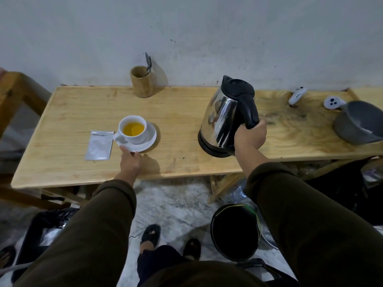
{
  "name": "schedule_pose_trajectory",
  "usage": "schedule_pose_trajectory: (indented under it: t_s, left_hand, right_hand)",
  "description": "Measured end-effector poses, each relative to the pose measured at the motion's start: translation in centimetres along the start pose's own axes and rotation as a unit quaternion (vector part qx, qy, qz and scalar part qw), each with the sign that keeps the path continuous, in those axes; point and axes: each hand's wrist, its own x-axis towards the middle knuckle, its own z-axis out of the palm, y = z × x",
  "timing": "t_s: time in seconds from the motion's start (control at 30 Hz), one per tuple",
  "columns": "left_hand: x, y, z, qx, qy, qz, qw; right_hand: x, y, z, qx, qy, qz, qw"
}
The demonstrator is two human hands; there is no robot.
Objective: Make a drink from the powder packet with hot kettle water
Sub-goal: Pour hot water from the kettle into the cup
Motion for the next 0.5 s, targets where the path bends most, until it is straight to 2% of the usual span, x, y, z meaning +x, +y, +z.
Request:
schedule_pose_trajectory:
  t_s: [0.37,0.5]
  left_hand:
    - [0.2,-0.2,-0.1,0.021,-0.013,-0.018,1.0]
    - [0.3,0.2,-0.6,0.011,-0.038,-0.033,0.999]
  right_hand:
    - [-0.2,2.0,0.0,0.002,-0.032,-0.012,0.999]
    - [-0.2,1.7,-0.1,0.011,-0.045,0.047,0.998]
